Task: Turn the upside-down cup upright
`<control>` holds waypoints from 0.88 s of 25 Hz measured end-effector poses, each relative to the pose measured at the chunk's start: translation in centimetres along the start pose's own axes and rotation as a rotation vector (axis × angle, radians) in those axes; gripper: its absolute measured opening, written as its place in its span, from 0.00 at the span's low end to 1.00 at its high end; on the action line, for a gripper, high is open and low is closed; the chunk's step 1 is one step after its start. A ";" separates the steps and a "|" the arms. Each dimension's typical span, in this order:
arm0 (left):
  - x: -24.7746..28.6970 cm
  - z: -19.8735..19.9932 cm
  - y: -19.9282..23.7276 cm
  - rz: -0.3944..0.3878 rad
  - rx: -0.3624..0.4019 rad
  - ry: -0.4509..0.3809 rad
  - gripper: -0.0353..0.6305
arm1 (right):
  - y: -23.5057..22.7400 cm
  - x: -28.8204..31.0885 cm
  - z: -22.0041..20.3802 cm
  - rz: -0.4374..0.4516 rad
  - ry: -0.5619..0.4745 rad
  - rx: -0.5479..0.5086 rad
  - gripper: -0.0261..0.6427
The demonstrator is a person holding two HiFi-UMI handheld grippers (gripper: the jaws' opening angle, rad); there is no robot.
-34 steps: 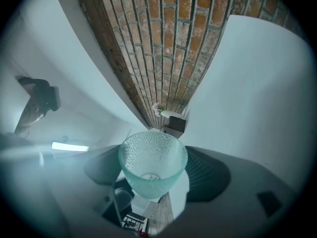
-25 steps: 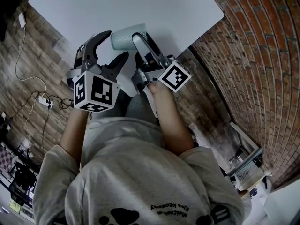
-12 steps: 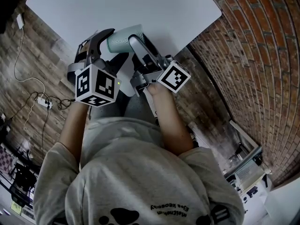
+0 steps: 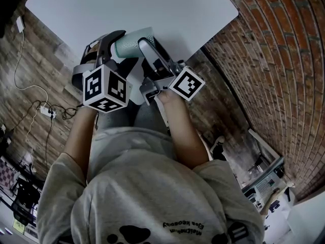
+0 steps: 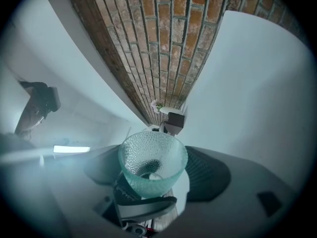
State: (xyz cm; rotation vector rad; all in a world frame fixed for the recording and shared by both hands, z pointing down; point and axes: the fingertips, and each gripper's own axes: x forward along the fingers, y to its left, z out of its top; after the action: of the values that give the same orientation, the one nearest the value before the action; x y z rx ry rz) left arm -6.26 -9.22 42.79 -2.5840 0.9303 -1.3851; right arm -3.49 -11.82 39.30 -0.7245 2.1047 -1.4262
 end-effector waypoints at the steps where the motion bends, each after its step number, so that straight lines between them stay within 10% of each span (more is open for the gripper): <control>1: 0.1 0.0 0.0 -0.003 0.004 0.000 0.54 | -0.1 0.0 0.0 -0.002 -0.003 0.001 0.61; 22: 1.5 -1.2 -1.2 -0.089 -0.006 0.073 0.54 | 1.7 -5.0 4.8 -0.133 -0.060 -0.263 0.64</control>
State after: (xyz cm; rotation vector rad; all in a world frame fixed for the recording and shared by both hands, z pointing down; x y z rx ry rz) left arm -6.00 -8.82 44.93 -2.6259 0.8400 -1.5099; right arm 3.08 -11.20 36.68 -1.0127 2.2580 -1.1880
